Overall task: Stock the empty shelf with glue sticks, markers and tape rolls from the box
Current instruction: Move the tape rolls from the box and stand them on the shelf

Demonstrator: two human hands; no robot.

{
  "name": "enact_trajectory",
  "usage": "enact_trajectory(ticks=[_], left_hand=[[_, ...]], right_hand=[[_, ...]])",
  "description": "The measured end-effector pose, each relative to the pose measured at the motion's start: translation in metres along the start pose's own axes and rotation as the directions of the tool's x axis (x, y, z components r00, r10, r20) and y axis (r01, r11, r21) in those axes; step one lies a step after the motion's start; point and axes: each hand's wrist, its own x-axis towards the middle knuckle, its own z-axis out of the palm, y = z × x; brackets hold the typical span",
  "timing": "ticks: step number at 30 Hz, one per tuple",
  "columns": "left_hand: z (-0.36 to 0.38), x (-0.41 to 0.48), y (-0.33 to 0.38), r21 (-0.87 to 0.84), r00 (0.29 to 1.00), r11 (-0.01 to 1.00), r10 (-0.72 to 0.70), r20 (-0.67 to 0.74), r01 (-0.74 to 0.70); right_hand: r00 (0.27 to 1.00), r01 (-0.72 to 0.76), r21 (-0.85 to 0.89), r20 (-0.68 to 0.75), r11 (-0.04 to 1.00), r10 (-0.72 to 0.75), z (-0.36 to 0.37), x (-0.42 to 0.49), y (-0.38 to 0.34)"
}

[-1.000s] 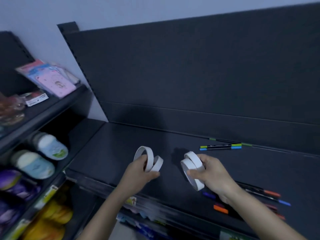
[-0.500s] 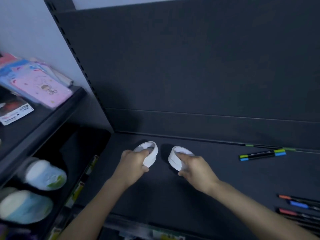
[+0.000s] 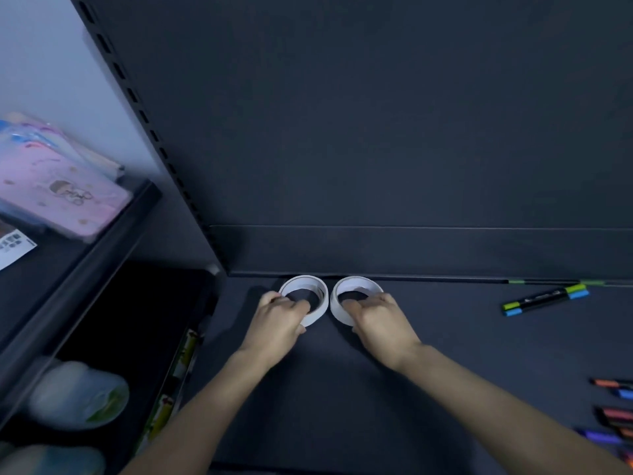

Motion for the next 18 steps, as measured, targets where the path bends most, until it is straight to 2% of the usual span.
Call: enact_trajectory(ticks=[3,6,8,10,13,18], left_hand=[[-0.001,0.000,-0.003,-0.099,1.000,0.995,-0.002,-0.021,0.000],[-0.010,0.002,0.002,-0.186,0.983,0.966,-0.181,0.003,0.179],[-0.016,0.006,0.006,-0.291,0.940,0.895,-0.335,0.062,0.338],[-0.018,0.012,0.006,-0.405,0.900,0.804,-0.408,0.155,0.435],[-0.014,0.018,0.003,-0.490,0.871,0.720,-0.428,0.242,0.491],[-0.010,0.021,-0.002,-0.552,0.883,0.692,-0.400,0.245,0.466]], right_hand=[[0.996,0.024,0.038,0.090,0.999,-0.027,0.004,0.003,0.002],[0.998,0.015,0.066,0.058,0.998,-0.019,0.002,0.002,0.004],[0.999,-0.048,0.119,-0.015,0.992,0.050,0.000,0.001,0.002],[0.978,-0.208,0.227,0.036,0.951,0.205,0.000,0.002,0.002],[0.907,-0.419,0.389,0.219,0.821,0.359,0.000,0.006,0.000],[0.901,-0.435,0.433,0.211,0.790,0.380,0.003,0.011,0.001]])
